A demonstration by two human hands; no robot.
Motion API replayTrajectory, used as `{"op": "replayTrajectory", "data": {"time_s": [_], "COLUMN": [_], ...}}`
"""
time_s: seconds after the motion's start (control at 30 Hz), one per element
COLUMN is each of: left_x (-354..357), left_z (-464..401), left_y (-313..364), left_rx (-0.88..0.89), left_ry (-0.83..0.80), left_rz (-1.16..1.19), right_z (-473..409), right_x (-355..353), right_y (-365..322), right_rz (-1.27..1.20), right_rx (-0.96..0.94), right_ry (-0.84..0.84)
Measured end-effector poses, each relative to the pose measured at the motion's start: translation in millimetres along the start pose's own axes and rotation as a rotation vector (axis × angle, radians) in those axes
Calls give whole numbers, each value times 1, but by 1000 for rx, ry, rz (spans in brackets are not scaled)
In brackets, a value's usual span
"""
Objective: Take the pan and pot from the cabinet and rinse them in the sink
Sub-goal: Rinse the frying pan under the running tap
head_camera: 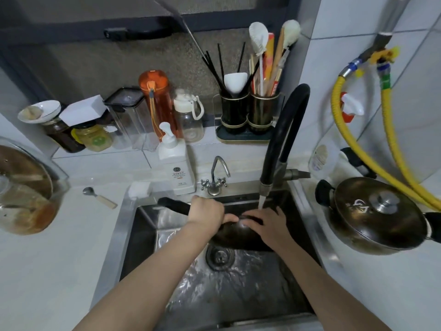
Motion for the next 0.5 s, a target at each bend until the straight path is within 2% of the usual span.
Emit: {"op": "replayTrajectory", "data": {"time_s": [0.1,0.3,0.33,0.4,0.47,0.5], "left_x": [-3,10,7,-3,-9,-9], "left_z": [-6,-1,1,17,37,42], "left_y": [19,57,59,65,60,51], "left_rx": [109,451,501,618,601,484], "left_ry": [28,138,239,545,795,834], "left_rz": [-62,-305,-334,-252,63,273], "right_z": [0,14,18,26,35,39], "right_x": [0,12,12,11,14,16], "right_y": [18,64,68,79,92,97], "right_rz": [-156,-431,-501,-625,-670,-698], "right_rx": [83,247,276,344,409,436], "right_ry": [-1,-47,-35,-12,2,3]}}
Point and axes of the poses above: each hand's wrist, its own z-axis away from the middle knuckle, its own x-axis out of the palm, y = z × x, the point moved 7 cm from there along -z, towards the middle knuckle, and after that the axes turned 9 degrees about z, right-handed, at the moved point
